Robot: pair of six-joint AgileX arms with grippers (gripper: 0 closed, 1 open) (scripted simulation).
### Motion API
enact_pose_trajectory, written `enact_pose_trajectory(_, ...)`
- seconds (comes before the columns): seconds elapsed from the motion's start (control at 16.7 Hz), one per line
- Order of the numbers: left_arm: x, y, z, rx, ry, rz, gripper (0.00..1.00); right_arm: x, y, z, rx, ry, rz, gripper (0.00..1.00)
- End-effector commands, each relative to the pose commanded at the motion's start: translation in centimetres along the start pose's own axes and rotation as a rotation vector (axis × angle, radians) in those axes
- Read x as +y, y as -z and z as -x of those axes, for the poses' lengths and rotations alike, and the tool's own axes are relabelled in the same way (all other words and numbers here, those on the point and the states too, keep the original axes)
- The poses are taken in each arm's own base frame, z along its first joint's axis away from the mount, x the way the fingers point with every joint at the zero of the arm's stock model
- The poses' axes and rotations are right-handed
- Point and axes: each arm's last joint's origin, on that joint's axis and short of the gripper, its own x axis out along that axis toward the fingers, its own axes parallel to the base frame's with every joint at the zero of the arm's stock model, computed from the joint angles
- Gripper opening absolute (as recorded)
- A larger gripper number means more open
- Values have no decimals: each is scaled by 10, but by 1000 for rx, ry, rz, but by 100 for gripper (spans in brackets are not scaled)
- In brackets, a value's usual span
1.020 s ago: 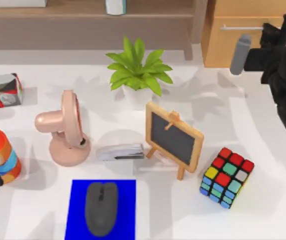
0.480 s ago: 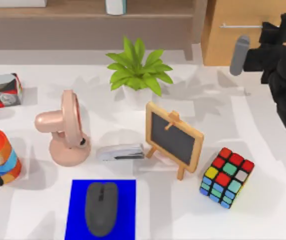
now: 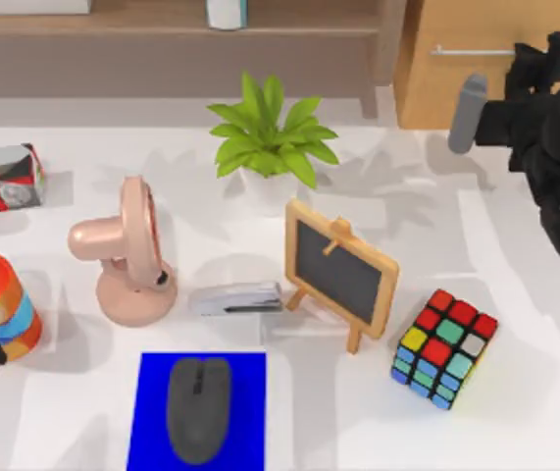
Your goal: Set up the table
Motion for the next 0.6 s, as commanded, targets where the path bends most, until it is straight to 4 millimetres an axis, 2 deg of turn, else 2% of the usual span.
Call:
enact_pose_trajectory(0.12, 0, 0, 0, 0, 0, 0, 100, 0, 0, 0, 0, 0, 0, 98)
enact_pose_trajectory(0.18, 0, 0, 0, 0, 0, 0, 100, 0, 0, 0, 0, 0, 0, 100)
enact_pose_trajectory(0.6, 0, 0, 0, 0, 0, 0, 100, 0, 0, 0, 0, 0, 0, 100)
